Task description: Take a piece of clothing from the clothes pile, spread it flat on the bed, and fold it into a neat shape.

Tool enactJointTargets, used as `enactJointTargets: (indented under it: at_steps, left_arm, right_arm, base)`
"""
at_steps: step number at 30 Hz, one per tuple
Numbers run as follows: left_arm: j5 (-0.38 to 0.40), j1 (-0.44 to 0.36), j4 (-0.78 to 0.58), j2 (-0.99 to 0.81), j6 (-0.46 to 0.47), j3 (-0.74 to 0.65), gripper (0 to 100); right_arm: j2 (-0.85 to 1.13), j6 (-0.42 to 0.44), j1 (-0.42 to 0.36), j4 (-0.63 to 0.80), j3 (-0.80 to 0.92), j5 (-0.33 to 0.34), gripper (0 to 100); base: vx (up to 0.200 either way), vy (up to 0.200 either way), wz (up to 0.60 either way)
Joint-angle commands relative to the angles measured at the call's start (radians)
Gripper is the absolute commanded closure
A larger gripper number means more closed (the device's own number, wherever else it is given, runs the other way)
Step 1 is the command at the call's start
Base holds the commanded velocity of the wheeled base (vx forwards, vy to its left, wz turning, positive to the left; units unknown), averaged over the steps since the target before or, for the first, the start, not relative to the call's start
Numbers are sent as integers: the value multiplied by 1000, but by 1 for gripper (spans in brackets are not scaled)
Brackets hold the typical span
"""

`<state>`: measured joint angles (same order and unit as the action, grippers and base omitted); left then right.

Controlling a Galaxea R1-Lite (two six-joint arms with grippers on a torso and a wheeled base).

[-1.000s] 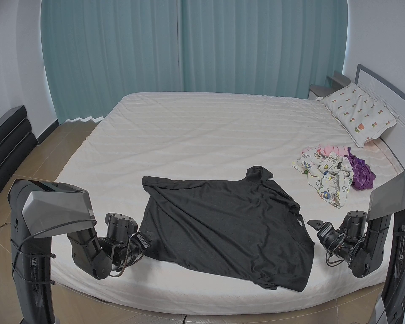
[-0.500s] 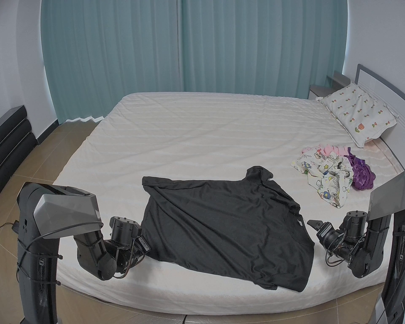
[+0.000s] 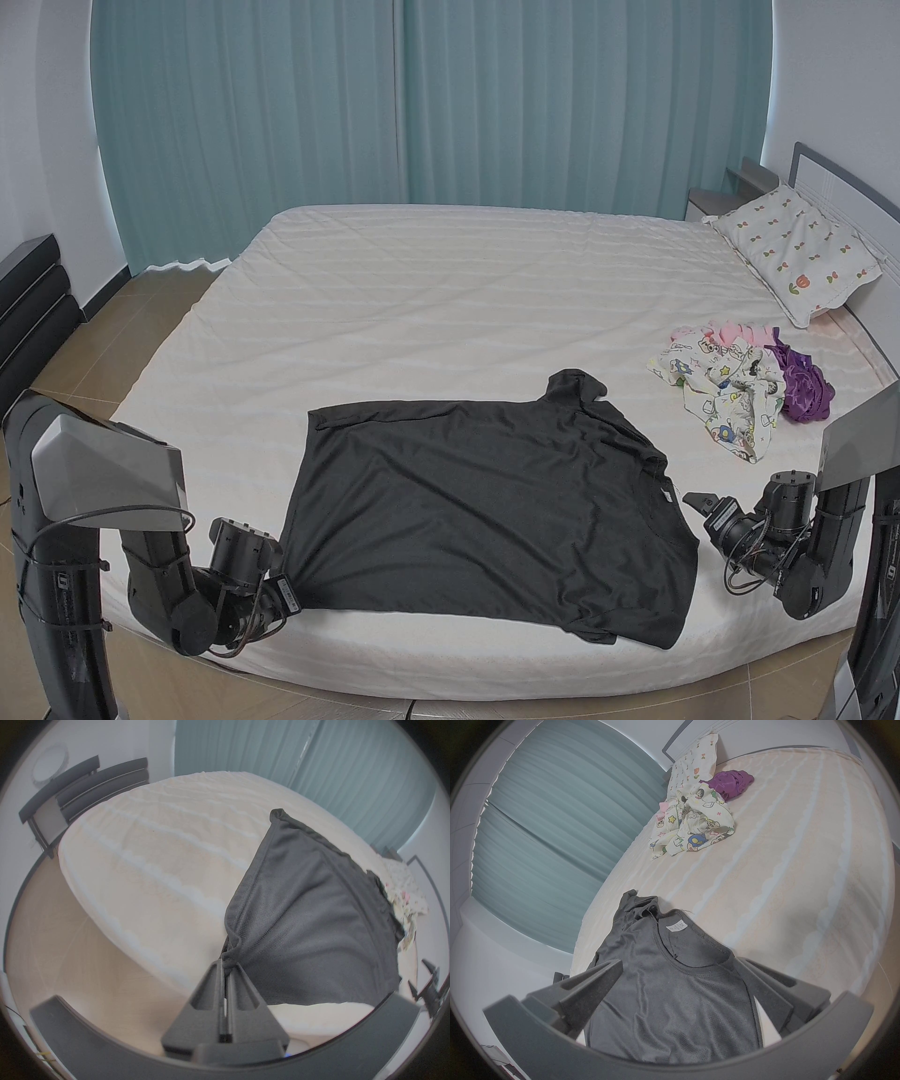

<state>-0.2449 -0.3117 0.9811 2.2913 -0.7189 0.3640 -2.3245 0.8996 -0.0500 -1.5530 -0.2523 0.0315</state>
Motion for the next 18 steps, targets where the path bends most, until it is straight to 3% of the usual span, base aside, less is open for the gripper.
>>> enactJointTargets:
  at_steps: [1, 9, 13, 18]
  left_arm:
    - [-1, 26, -22, -47, 36, -63, 100]
    - [-1, 54, -136, -84, 92, -77, 100]
    - [1, 54, -140, -88, 92, -79, 100]
    - [7, 52, -134, -84, 90, -73, 100]
  right_arm:
    - [2, -1, -1, -10, 8, 1, 0]
    - [0, -25, 1, -10, 21, 2, 0]
    - [-3, -85, 6, -10, 62, 11, 0]
    - [-55, -232, 6, -10, 153, 54, 0]
  base:
    - [0, 0, 0]
    - [0, 0, 0]
    - [0, 0, 0]
    - [0, 0, 0]
